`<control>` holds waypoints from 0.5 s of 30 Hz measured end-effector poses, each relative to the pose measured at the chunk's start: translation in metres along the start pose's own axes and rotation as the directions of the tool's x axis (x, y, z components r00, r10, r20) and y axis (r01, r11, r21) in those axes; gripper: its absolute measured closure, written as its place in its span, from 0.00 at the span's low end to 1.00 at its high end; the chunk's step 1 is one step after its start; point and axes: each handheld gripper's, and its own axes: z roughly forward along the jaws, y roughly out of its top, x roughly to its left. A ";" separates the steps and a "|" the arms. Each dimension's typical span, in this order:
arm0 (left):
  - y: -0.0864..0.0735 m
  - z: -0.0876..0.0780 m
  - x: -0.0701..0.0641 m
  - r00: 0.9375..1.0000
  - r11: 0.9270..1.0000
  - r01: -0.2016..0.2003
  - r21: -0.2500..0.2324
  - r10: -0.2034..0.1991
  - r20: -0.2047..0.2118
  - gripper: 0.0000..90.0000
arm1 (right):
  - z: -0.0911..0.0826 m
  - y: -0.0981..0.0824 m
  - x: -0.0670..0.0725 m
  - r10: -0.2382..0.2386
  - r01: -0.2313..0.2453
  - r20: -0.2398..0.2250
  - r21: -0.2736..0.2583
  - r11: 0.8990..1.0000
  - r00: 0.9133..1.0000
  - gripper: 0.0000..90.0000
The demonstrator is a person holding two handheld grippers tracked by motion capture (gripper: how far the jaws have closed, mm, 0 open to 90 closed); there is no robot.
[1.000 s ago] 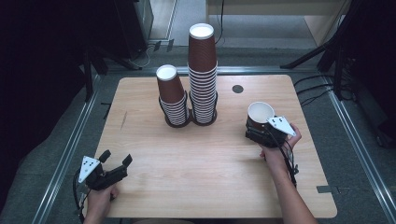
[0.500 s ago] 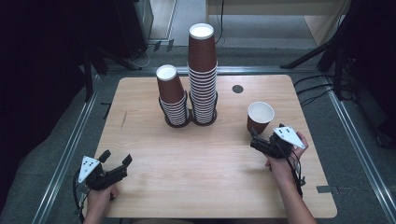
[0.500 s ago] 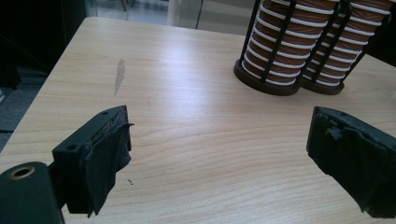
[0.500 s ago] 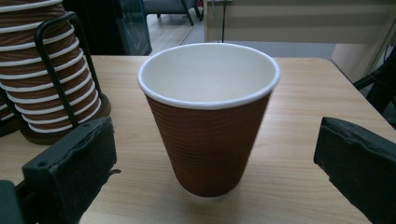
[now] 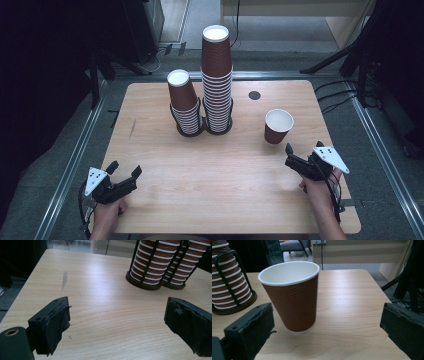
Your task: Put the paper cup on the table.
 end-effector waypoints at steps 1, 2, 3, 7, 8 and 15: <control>0.000 0.000 0.000 1.000 1.000 0.001 -0.001 -0.001 0.000 0.07 | -0.002 -0.001 -0.004 0.000 0.000 0.008 -0.003 1.000 1.000 0.00; 0.000 0.000 0.000 1.000 1.000 0.000 0.000 0.000 -0.001 0.07 | -0.004 -0.001 -0.007 0.000 0.000 0.016 -0.005 1.000 1.000 0.00; 0.000 0.000 0.000 1.000 1.000 -0.002 0.000 0.002 -0.003 0.07 | -0.006 -0.002 -0.010 0.000 0.000 0.022 -0.007 1.000 1.000 0.00; 0.000 0.000 -0.001 1.000 1.000 -0.007 0.002 0.007 -0.006 0.07 | -0.013 -0.004 -0.021 0.012 -0.012 0.036 -0.019 1.000 0.999 0.00; 0.000 0.000 -0.001 1.000 1.000 -0.008 0.002 0.008 -0.007 0.07 | -0.015 -0.006 -0.023 0.010 -0.009 0.040 -0.024 1.000 0.999 0.00; 0.000 0.000 -0.001 1.000 1.000 -0.009 0.003 0.009 -0.009 0.07 | -0.028 -0.014 -0.039 -0.021 0.025 0.071 -0.047 0.999 0.997 0.01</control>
